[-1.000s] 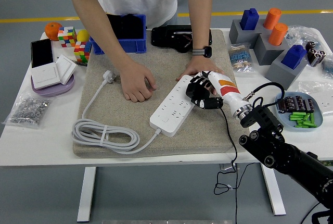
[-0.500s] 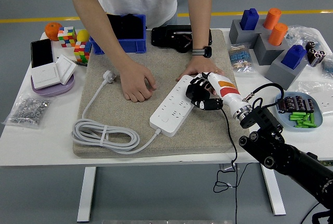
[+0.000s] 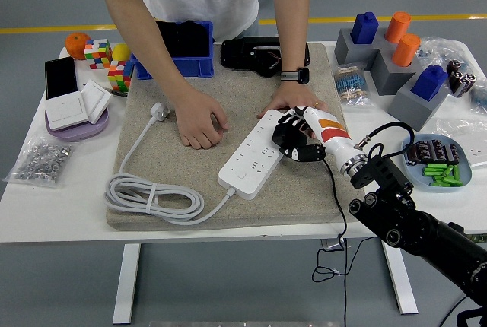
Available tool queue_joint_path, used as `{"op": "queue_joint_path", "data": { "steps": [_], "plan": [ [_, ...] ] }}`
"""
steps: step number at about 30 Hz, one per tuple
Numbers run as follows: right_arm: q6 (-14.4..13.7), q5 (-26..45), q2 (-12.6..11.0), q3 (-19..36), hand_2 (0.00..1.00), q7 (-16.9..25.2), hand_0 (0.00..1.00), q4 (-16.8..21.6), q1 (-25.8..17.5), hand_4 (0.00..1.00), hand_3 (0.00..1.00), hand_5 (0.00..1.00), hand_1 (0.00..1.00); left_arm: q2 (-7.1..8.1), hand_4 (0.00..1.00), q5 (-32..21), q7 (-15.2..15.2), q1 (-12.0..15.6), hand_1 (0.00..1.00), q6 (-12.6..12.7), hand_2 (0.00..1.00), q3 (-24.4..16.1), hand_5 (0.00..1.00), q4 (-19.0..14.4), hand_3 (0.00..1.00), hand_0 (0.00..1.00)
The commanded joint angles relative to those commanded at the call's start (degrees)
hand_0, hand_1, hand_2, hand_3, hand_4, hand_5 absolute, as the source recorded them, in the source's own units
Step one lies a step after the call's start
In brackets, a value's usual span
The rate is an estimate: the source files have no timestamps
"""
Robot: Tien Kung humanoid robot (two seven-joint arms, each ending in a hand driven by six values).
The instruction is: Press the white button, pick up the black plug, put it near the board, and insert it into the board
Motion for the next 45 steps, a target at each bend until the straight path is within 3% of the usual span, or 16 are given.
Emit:
{"op": "queue_joint_path", "data": {
  "steps": [5,6,29,30,45],
  "plan": [
    [0.47,0.26,0.0,-0.1,0.548,0.23,0.592,0.11,0.02,0.831,0.611,0.002,0.554,-0.03,0.533,0.14,0.01,0.03,0.675,0.0,0.657,-0.1,0.176,0.0,0.679,0.682],
    [0.54,0.32,0.0,-0.1,0.566,0.29,0.648,0.07,0.01,0.901,0.633,0.002,0.611,-0.03,0.533,0.16,0.03,0.03,0.676,-0.01,0.657,-0.12,0.175,0.0,0.678,0.682],
    [-0.54,0.61,0.0,0.24,0.57,1.88,0.656,0.22,0.26,0.864,0.632,0.002,0.626,-0.06,0.532,0.43,0.01,-0.07,0.674,-0.01,0.656,-0.31,0.173,0.0,0.678,0.681],
    [-0.69,0.58,0.0,0.24,0.5,2.08,0.502,0.23,0.26,0.787,0.594,0.002,0.483,-0.06,0.531,0.4,0.01,-0.06,0.675,-0.01,0.656,-0.29,0.173,0.0,0.678,0.682],
    [-0.44,0.63,0.0,-0.43,0.481,1.92,0.493,0.29,0.0,0.806,0.58,0.002,0.46,-0.14,0.53,0.44,0.07,0.11,0.675,0.0,0.656,-0.29,0.177,0.0,0.678,0.681]
  ]
}}
